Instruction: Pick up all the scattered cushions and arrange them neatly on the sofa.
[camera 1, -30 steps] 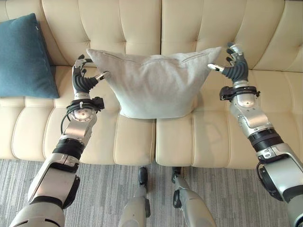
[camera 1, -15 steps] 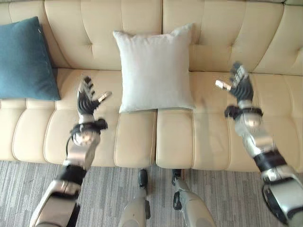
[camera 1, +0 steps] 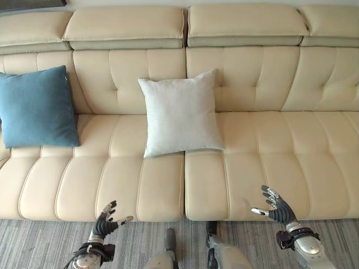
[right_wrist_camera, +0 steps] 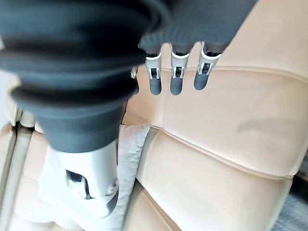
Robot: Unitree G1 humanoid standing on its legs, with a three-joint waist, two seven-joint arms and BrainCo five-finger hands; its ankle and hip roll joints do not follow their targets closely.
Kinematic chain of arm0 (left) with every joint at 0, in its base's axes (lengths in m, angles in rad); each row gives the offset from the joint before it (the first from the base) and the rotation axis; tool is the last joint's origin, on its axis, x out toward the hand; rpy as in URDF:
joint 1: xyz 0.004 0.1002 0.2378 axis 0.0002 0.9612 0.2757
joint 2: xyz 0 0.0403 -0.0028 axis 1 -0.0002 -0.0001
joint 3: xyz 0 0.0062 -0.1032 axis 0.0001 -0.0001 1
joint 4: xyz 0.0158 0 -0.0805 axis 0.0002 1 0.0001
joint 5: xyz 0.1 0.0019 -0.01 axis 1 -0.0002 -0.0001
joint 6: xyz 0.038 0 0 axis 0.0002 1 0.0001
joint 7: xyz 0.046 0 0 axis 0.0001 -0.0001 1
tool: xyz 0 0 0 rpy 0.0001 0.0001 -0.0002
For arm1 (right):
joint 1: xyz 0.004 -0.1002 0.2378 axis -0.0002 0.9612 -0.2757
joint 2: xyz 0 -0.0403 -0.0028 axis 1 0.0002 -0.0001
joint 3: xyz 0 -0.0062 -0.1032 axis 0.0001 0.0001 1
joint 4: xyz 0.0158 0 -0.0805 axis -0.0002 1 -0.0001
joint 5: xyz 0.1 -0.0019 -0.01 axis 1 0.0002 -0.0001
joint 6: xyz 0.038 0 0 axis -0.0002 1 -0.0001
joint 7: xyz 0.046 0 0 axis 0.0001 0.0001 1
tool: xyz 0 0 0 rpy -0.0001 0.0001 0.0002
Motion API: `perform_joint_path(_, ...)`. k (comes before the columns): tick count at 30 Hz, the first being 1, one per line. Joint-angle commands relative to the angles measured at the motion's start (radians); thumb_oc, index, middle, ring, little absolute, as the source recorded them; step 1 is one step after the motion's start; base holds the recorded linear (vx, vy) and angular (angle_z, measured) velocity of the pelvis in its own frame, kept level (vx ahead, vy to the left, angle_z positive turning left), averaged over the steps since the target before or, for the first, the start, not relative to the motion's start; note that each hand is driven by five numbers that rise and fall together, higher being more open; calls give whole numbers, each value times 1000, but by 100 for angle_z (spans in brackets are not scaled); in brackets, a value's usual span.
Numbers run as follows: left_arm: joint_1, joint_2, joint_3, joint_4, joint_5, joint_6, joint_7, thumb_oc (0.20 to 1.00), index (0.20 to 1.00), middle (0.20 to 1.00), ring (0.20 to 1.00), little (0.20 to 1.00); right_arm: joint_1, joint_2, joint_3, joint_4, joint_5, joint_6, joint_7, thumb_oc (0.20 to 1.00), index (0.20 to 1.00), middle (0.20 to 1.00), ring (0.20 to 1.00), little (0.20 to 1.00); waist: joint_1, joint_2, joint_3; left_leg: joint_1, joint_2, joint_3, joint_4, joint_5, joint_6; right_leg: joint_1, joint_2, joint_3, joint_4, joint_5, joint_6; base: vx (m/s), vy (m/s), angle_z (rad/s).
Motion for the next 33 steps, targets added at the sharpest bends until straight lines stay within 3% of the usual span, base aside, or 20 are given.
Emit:
perform_joint_path(1,-44,25,-8,-9,80,5,33,1000,1000,1000,1000,1000,-53,-5,6,28,-38,-25,-23,1000,1000,1000,1000,1000,-6,-2,-19,40,-8,31,-1,-45,-18,125,-64,4,116,-189,128,3,50,-15)
perform_joint_path(5,-46,35,-31,-46,57,-5,24,1000,1000,1000,1000,1000,-34,19,2,72,-25,-13,-29,1000,1000,1000,1000,1000,-15,-6,-3,53,-14,37,-1,-52,-3,115,-70,15,154,-186,142,-93,99,-17)
perform_joint_path(9,-85,51,-37,-71,51,-6,46,1000,1000,1000,1000,1000,-64,33,18,78,-19,-6,-43,1000,1000,1000,1000,1000,-17,-7,52,26,-9,47,-1,-44,13,0,-81,40,305,-168,169,-244,50,-21)
perform_joint_path(14,-115,57,-48,-97,42,-3,48,1000,1000,1000,1000,1000,-80,48,41,85,-14,-9,-48,1000,1000,1000,1000,1000,-2,-2,48,-25,10,35,-1,3,16,18,-29,75,472,-246,146,-192,-56,-7)
perform_joint_path(16,-101,46,-50,-109,25,-4,44,1000,1000,1000,1000,1000,-77,53,44,78,-18,-7,-48,1000,1000,1000,1000,1000,20,-13,31,-46,13,34,1,17,7,70,-15,68,427,-277,123,-146,-160,14)
perform_joint_path(19,-109,28,-54,-86,4,-6,48,1000,1000,1000,1000,1000,-79,60,39,88,12,-9,-57,1000,1000,1000,1000,1000,30,-28,20,-93,22,31,7,64,-25,140,22,73,265,-311,88,-131,-182,3)
perform_joint_path(21,-102,18,-62,-89,-3,-5,37,1000,1000,1000,1000,1000,-64,57,28,78,26,-10,-60,1000,1000,1000,1000,1000,27,-30,19,-123,38,37,6,90,-53,177,40,67,149,-305,74,-183,-183,31)
perform_joint_path(23,-103,14,-72,-95,1,-4,32,1000,1000,1000,1000,1000,-61,49,24,76,31,-9,-61,1000,1000,1000,1000,1000,24,-26,32,-147,53,32,21,108,-69,175,41,57,127,-290,69,-207,-92,44)
perform_joint_path(25,-105,12,-79,-99,2,-2,28,1000,1000,1000,1000,1000,-67,41,25,79,32,-11,-64,1000,1000,1000,1000,1000,24,-27,39,-154,51,20,47,90,-65,165,37,54,127,-281,68,-217,-41,25)
perform_joint_path(26,-101,10,-83,-116,2,-3,18,1000,1000,1000,1000,1000,-69,26,24,69,30,-9,-57,1000,1000,1000,1000,1000,13,-40,40,-147,20,-37,135,9,-42,141,17,58,132,-257,67,-216,4,-4)
perform_joint_path(27,-98,6,-81,-114,-5,-5,18,1000,1000,1000,1000,1000,-74,24,25,72,32,-8,-57,1000,1000,1000,1000,1000,12,-45,43,-135,4,-67,165,-25,-37,133,13,69,136,-250,68,-243,24,-7)
perform_joint_path(30,-97,-4,-94,-109,-20,-4,23,1000,1000,1000,1000,1000,-85,32,26,104,47,-9,-57,1000,1000,1000,1000,1000,0,-40,21,-93,-5,-109,138,-43,-35,125,16,99,110,-228,72,5,62,-25)
perform_joint_path(33,-94,2,-110,-120,-12,1,13,1000,1000,1000,1000,1000,-74,47,18,111,63,-4,-56,1000,1000,1000,1000,1000,-15,-36,-6,-35,-4,-86,67,-39,-24,140,14,110,100,-222,81,118,146,-45)
